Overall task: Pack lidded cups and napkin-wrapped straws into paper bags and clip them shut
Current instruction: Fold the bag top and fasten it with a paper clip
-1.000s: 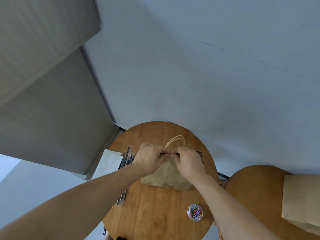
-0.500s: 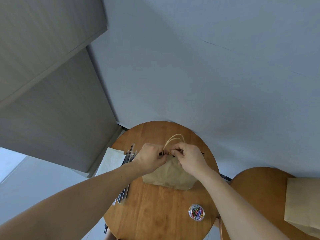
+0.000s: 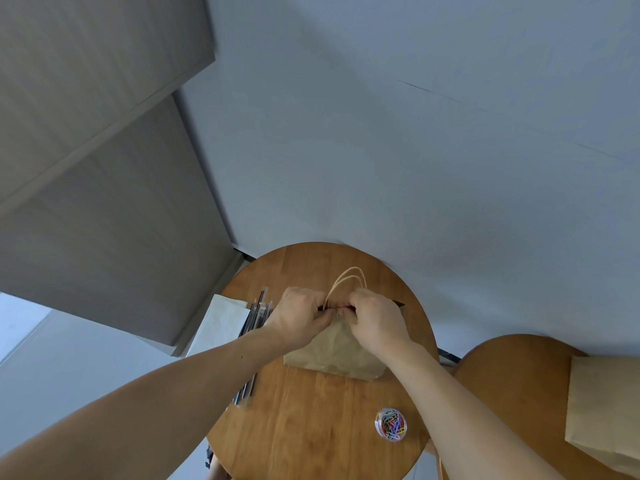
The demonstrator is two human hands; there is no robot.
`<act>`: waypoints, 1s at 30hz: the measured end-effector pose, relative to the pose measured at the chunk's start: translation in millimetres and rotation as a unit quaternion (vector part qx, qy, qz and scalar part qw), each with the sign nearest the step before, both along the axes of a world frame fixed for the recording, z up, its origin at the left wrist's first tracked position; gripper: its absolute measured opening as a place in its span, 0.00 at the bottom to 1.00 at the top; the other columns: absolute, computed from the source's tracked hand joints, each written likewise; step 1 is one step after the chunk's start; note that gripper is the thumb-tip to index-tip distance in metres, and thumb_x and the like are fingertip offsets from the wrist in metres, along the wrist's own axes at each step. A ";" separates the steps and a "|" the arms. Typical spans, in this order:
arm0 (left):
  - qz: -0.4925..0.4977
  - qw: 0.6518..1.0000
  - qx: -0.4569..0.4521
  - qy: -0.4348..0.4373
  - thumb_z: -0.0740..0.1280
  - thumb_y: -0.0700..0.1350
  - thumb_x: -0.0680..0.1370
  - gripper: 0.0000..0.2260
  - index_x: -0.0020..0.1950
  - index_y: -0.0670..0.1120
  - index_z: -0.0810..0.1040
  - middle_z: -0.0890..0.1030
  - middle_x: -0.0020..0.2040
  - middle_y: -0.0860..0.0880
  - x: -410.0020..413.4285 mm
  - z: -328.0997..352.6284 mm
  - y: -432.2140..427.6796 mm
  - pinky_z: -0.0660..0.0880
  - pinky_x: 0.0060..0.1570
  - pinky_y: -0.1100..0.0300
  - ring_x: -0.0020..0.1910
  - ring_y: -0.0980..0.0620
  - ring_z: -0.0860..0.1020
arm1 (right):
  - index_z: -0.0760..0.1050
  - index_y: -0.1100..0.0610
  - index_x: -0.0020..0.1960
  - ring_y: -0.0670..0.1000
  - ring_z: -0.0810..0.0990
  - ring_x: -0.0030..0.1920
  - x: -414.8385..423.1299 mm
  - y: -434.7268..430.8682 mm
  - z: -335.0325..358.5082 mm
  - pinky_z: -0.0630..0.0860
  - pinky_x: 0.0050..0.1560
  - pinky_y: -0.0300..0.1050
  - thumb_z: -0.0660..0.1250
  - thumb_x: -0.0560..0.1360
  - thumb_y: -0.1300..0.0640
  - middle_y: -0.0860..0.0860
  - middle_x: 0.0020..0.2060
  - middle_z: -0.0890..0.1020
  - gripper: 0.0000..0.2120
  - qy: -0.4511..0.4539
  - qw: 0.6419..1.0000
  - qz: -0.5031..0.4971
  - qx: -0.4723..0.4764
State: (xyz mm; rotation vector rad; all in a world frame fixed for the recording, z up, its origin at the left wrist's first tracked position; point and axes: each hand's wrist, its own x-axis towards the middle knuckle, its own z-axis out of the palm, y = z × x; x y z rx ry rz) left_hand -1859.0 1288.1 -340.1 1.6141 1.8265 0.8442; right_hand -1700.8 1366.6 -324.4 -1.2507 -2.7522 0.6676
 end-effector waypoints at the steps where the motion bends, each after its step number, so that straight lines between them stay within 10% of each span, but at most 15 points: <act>1: 0.000 1.000 0.003 0.001 0.69 0.39 0.76 0.08 0.36 0.42 0.78 0.77 0.28 0.51 0.9 -0.7 -0.2 0.62 0.32 0.72 0.27 0.52 0.74 | 0.79 0.56 0.47 0.51 0.79 0.41 0.3 -1.2 -0.7 0.76 0.40 0.47 0.65 0.79 0.52 0.48 0.42 0.79 0.09 -0.009 1.000 0.005 0.007; 17: -0.002 0.999 0.012 0.040 0.70 0.42 0.75 0.10 0.34 0.50 0.77 0.74 0.27 0.55 6.8 -5.4 -3.2 0.65 0.41 0.61 0.26 0.57 0.70 | 0.78 0.56 0.48 0.51 0.79 0.42 5.7 -8.6 -2.6 0.74 0.37 0.44 0.64 0.79 0.50 0.49 0.43 0.79 0.10 -0.049 0.995 0.049 0.067; 26: -0.041 0.994 -0.088 0.049 0.70 0.52 0.75 0.06 0.50 0.54 0.84 0.83 0.41 0.58 -12.5 14.0 1.9 0.74 0.40 0.64 0.40 0.61 0.80 | 0.82 0.57 0.52 0.44 0.81 0.45 40.9 -17.1 13.3 0.80 0.42 0.41 0.71 0.75 0.58 0.47 0.51 0.81 0.06 0.219 0.971 -0.004 0.096; 30: -0.036 0.983 -0.171 0.056 0.71 0.57 0.70 0.19 0.61 0.62 0.77 0.80 0.51 0.64 -27.0 8.6 -6.4 0.76 0.49 0.64 0.48 0.63 0.78 | 0.76 0.52 0.63 0.44 0.79 0.54 71.2 -13.1 6.2 0.77 0.47 0.33 0.68 0.75 0.46 0.46 0.57 0.77 0.19 0.184 0.975 -0.078 0.101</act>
